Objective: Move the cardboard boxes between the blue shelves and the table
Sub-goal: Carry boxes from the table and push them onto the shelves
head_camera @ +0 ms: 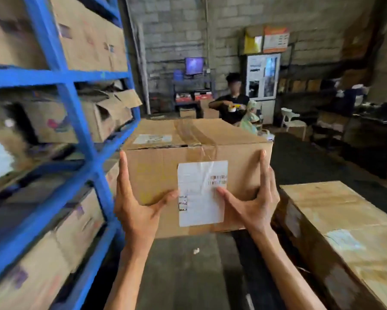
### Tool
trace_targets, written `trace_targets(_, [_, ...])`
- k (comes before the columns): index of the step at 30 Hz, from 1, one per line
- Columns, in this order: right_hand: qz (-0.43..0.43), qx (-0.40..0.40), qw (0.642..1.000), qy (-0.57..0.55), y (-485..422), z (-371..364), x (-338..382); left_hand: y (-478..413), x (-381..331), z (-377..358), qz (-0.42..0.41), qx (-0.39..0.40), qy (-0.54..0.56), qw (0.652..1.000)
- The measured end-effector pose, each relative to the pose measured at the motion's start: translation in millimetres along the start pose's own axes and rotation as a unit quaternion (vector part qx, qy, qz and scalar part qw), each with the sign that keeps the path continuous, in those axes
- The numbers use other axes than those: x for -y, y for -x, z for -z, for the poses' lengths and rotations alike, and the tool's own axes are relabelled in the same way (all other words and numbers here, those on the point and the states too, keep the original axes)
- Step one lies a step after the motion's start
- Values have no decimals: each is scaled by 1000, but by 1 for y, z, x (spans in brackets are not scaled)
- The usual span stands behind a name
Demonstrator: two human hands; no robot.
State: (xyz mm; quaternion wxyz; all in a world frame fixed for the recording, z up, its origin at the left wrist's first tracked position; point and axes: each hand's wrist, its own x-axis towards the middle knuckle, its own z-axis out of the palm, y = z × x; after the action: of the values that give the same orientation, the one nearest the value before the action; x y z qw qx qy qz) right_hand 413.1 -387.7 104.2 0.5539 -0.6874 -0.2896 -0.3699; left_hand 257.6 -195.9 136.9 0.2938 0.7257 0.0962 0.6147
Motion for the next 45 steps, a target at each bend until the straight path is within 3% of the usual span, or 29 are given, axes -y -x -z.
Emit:
trace_targets(7, [24, 96, 975, -197, 55, -62, 123, 29, -25, 169, 21, -119, -137, 983])
trace_targets(17, [16, 224, 917, -330, 152, -108, 247, 87, -58, 329, 75, -220, -264, 936])
trace_targets(25, [47, 258, 882, -392, 172, -178, 287, 89, -42, 368, 114, -278, -344, 890])
trace_targets(30, [64, 273, 851, -444, 179, -243, 305, 76, -13, 379, 86, -316, -404, 854])
trace_targets(41, [82, 303, 780, -541, 198, -339, 337, 72, 23, 385, 43, -385, -562, 731])
trace_targets(45, [92, 330, 755, -559, 209, -362, 344, 77, 39, 393, 37, -404, -585, 702])
